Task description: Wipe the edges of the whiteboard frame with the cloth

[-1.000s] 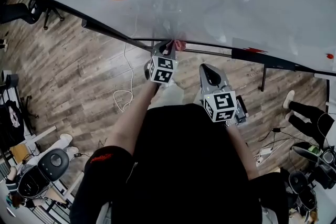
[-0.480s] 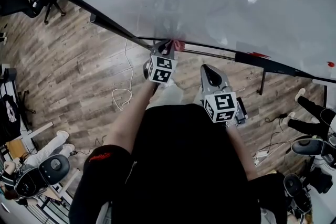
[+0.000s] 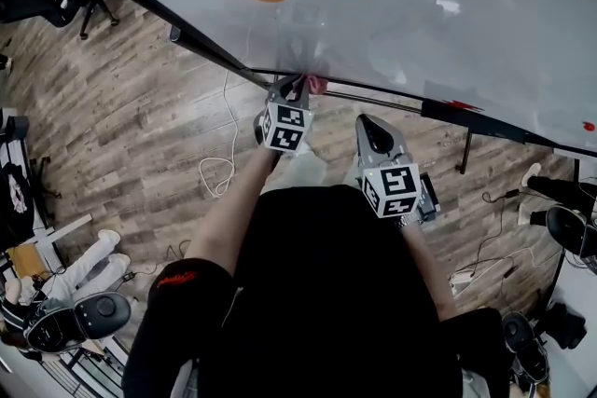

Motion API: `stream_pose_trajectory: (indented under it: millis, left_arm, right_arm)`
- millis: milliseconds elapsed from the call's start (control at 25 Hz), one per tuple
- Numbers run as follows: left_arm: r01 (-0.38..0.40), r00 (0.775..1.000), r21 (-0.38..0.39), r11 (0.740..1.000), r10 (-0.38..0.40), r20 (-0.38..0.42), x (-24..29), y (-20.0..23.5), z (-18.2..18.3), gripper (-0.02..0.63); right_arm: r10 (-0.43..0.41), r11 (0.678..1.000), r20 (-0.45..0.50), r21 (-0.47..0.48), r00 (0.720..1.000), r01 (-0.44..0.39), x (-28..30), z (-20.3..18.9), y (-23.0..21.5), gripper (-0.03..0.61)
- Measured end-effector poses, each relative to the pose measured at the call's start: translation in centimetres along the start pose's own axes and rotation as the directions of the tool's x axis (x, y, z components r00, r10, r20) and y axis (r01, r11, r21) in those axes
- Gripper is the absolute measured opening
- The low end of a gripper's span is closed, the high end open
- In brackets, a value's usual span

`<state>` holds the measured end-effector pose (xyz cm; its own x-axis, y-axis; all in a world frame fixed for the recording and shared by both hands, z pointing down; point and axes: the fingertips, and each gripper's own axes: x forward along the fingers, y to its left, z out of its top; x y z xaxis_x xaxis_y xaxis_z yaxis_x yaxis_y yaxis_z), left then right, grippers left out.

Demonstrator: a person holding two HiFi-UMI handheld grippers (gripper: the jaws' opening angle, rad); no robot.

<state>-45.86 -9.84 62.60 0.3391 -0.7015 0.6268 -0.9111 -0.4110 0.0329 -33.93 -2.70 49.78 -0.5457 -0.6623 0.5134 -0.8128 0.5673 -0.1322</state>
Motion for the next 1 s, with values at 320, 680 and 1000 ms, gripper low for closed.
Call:
stream_pose_trajectory:
  millis: [320, 680, 1000]
  left_arm:
    - [-0.025, 1.000, -0.013, 1.000, 0.025, 0.002, -0.5, 1.7, -0.4, 0.017]
    - [-0.048, 0.999, -0.018, 0.999, 0.048, -0.001, -1.0, 3.4, -1.0, 0.017]
    - [-0.082, 0.997, -0.051, 0.995, 0.082, -0.001, -1.7, 4.7, -1.3, 0.017]
  right_arm:
    - [0.016, 1.000, -0.011, -0.010, 1.000, -0.016, 1.0, 0.2, 0.7, 0.002]
    - [0.032, 0.999, -0.015, -0.024, 0.999, -0.032, 1.6, 0.2, 1.7, 0.002]
    - [0.033, 0.999, -0.021, -0.026, 0.999, -0.033, 1.3, -0.1, 2.2, 0.002]
